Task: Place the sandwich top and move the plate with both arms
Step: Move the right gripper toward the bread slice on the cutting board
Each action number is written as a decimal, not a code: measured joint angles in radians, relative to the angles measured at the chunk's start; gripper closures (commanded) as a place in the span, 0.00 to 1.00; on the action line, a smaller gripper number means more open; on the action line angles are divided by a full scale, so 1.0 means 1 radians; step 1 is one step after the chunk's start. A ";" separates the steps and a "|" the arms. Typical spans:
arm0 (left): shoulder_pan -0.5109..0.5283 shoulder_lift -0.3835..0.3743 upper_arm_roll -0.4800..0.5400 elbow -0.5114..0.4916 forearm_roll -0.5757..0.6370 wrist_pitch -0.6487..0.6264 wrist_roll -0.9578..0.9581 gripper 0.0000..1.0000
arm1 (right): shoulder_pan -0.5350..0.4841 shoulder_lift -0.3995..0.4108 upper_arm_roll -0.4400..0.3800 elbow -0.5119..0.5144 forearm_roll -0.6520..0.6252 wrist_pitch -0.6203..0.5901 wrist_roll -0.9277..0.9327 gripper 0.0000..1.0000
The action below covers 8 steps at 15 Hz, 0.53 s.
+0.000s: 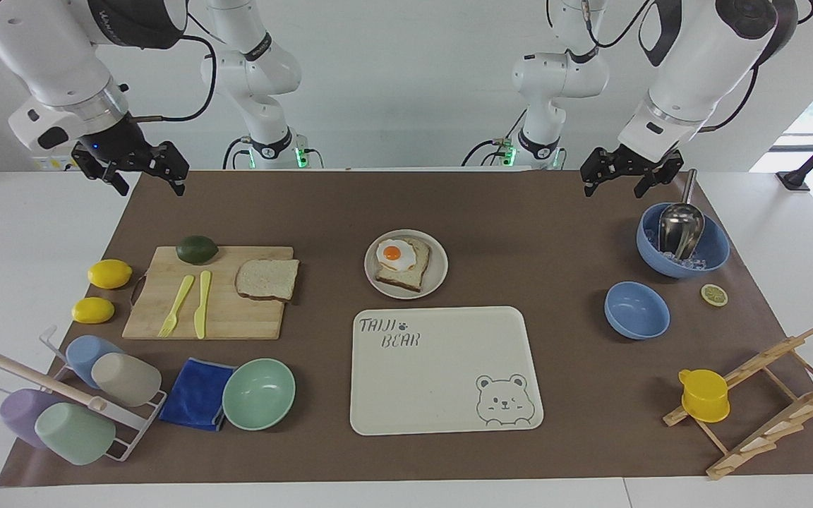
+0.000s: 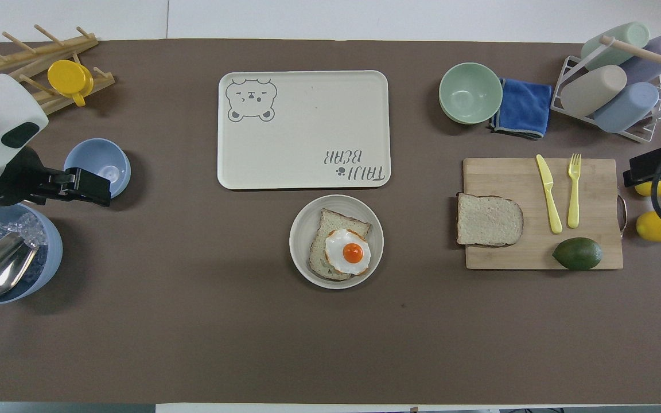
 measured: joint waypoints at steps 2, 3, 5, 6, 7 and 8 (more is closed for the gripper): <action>0.000 0.000 0.000 0.000 0.000 0.000 0.000 0.00 | 0.000 0.000 0.000 0.000 0.000 0.000 0.000 0.00; 0.000 0.000 0.000 0.000 0.000 0.000 0.000 0.00 | 0.001 0.000 0.000 0.000 0.000 0.000 0.000 0.00; 0.000 0.000 0.000 0.000 0.000 0.000 0.000 0.00 | 0.006 0.000 0.001 0.000 0.000 0.000 0.000 0.00; 0.000 0.000 0.000 0.000 0.000 0.000 0.000 0.00 | 0.010 0.000 0.001 0.000 0.000 0.000 0.000 0.00; 0.000 0.000 0.000 0.000 0.000 0.000 0.000 0.00 | 0.012 0.000 0.001 0.000 0.000 0.000 0.000 0.00; 0.000 0.000 0.000 0.000 0.000 0.000 0.000 0.00 | 0.014 0.000 0.001 0.000 0.000 0.000 0.000 0.00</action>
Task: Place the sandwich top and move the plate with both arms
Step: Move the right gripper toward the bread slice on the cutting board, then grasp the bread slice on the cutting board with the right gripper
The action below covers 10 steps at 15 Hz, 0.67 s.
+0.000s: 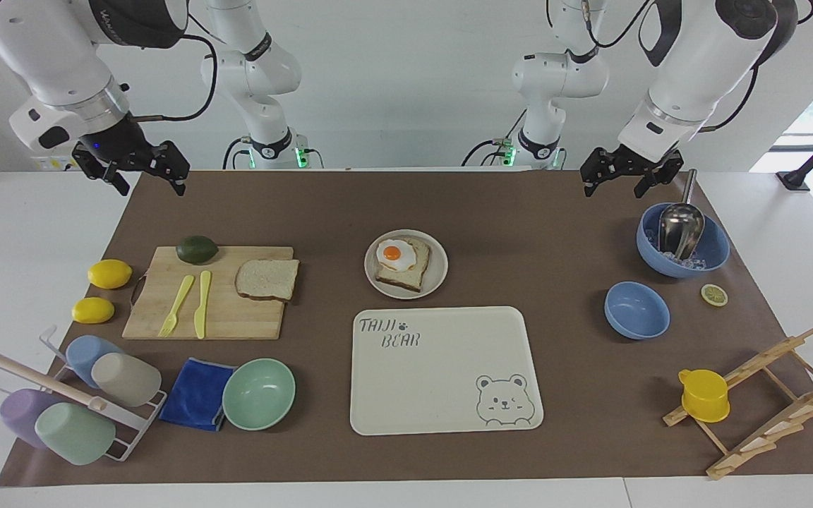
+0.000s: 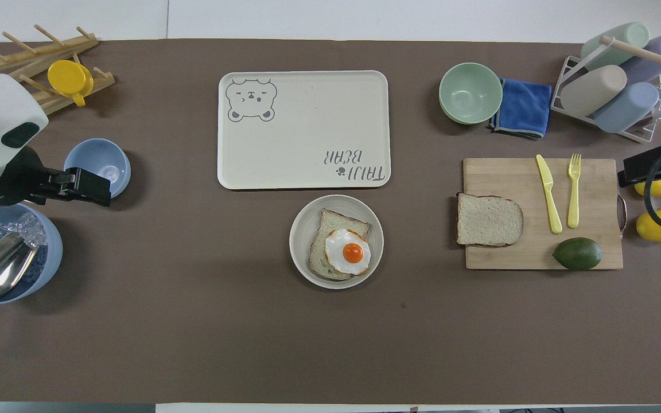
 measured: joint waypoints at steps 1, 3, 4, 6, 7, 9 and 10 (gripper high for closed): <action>0.000 0.000 0.000 0.000 0.000 0.000 0.000 0.00 | 0.000 0.000 0.000 0.000 0.000 0.000 0.000 0.00; 0.000 0.000 0.000 0.000 0.000 0.000 0.000 0.00 | 0.000 0.000 0.000 -0.001 0.000 0.000 0.000 0.00; 0.000 0.000 0.000 0.000 0.000 0.000 0.000 0.00 | 0.002 0.000 0.000 -0.006 0.000 0.007 0.000 0.00; 0.000 0.000 0.000 0.000 0.000 0.000 0.000 0.00 | 0.025 -0.007 0.002 -0.045 -0.006 0.076 -0.001 0.00; 0.000 0.000 0.000 0.000 0.000 0.000 0.000 0.00 | 0.052 -0.013 0.002 -0.077 -0.040 0.119 0.005 0.00; 0.000 0.000 0.000 0.000 0.000 0.000 0.000 0.00 | 0.114 -0.018 0.004 -0.138 -0.148 0.168 0.069 0.00; 0.000 0.000 0.000 0.000 0.000 0.000 0.000 0.00 | 0.142 -0.015 0.005 -0.161 -0.180 0.179 0.106 0.00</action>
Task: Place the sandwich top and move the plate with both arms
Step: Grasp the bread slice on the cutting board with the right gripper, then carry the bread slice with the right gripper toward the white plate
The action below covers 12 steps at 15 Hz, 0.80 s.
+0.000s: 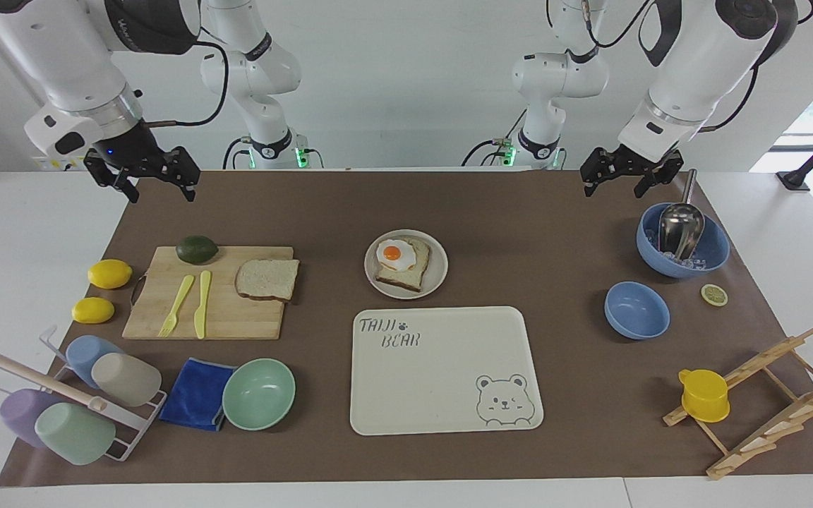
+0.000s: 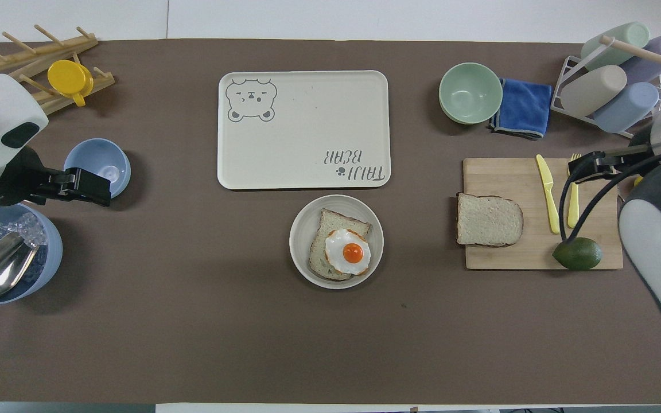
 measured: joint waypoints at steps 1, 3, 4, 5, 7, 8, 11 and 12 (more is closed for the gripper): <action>0.000 0.000 0.000 0.000 0.000 0.000 0.000 0.00 | 0.027 0.010 0.001 -0.017 -0.024 0.009 0.037 0.00; 0.000 0.000 0.000 0.000 0.000 0.000 0.000 0.00 | 0.092 0.061 0.003 -0.041 -0.087 0.051 0.135 0.00; 0.000 0.000 0.000 0.000 0.000 0.000 0.000 0.00 | 0.132 0.101 0.004 -0.050 -0.122 0.079 0.198 0.00; 0.000 0.000 0.000 0.000 0.000 0.000 0.000 0.00 | 0.165 0.145 0.005 -0.057 -0.145 0.115 0.251 0.00; 0.000 0.000 0.000 0.000 0.000 0.000 0.000 0.00 | 0.192 0.212 0.005 -0.090 -0.162 0.204 0.301 0.00; 0.000 0.000 0.000 0.000 0.000 0.000 0.000 0.00 | 0.194 0.231 0.004 -0.115 -0.164 0.236 0.318 0.00; 0.000 0.000 0.000 0.000 0.000 0.000 0.000 0.00 | 0.233 0.255 0.005 -0.181 -0.165 0.265 0.417 0.00; 0.000 0.000 0.000 0.000 0.000 0.000 0.000 0.00 | 0.257 0.262 0.005 -0.194 -0.165 0.266 0.448 0.00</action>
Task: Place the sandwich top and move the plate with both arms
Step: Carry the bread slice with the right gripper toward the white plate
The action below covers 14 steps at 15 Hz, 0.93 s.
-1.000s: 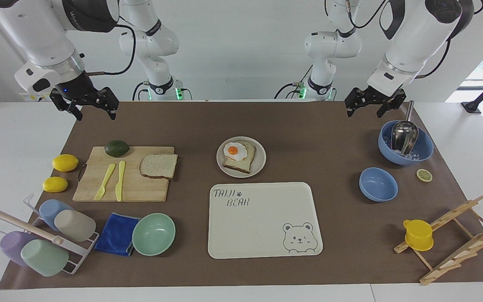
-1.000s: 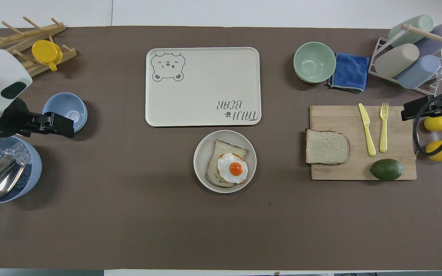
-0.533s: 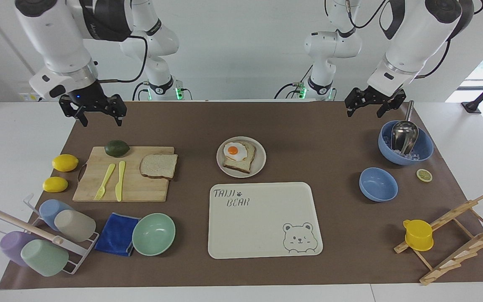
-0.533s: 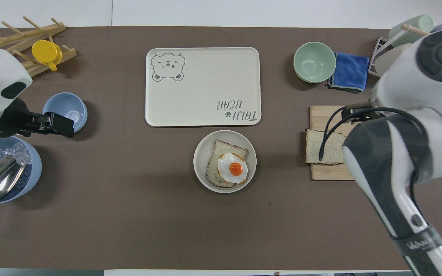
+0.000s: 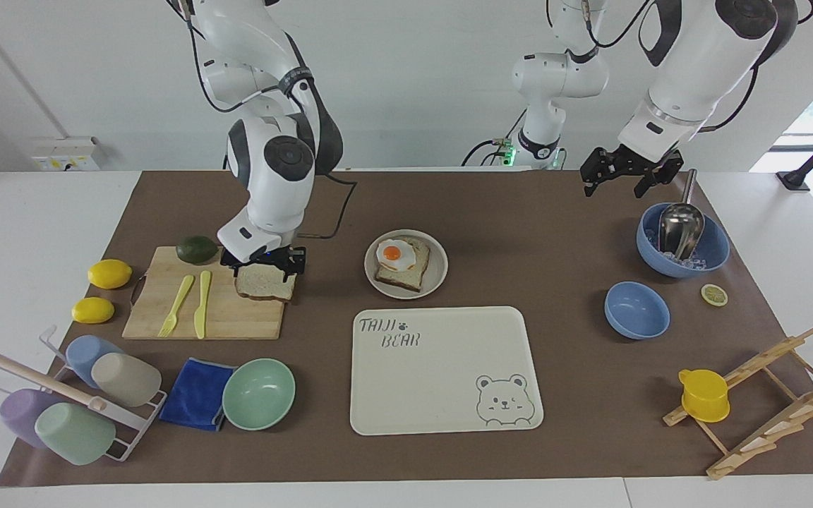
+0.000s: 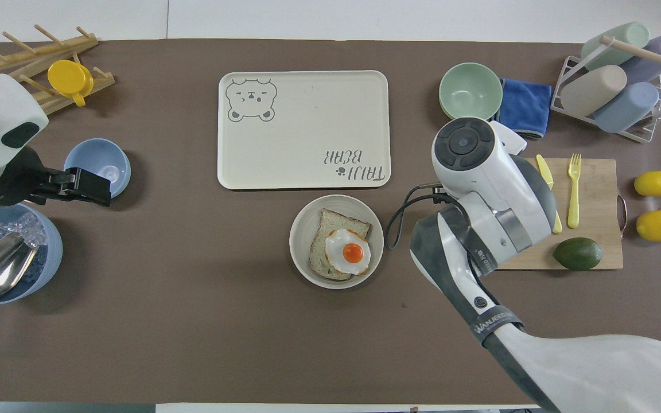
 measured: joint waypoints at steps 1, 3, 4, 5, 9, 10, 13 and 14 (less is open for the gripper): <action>0.000 0.000 0.000 0.000 0.000 0.000 0.000 0.00 | 0.024 0.010 0.000 -0.007 0.000 0.004 0.037 0.00; 0.000 0.000 0.000 0.000 0.000 0.000 0.000 0.00 | 0.054 0.033 0.000 -0.018 -0.001 0.024 0.088 0.00; 0.000 0.000 0.000 0.000 0.000 0.000 0.000 0.00 | 0.056 0.042 0.000 -0.021 -0.001 0.032 0.096 0.00; 0.000 0.000 0.000 0.000 0.000 0.000 0.000 0.00 | 0.054 0.046 -0.002 -0.023 -0.001 0.033 0.096 0.00; 0.000 0.000 0.000 0.000 0.000 0.000 0.000 0.00 | 0.042 0.047 -0.007 -0.047 -0.001 0.037 0.096 0.00; 0.000 0.000 0.000 0.000 0.000 0.000 0.000 0.00 | 0.040 0.047 -0.008 -0.052 -0.001 0.037 0.096 0.01; 0.000 0.000 0.000 0.000 0.000 0.000 0.000 0.00 | 0.037 0.047 -0.008 -0.076 -0.001 0.049 0.096 0.09; 0.000 0.000 0.000 0.000 0.000 0.000 0.000 0.00 | 0.037 0.047 -0.008 -0.087 -0.001 0.056 0.096 0.09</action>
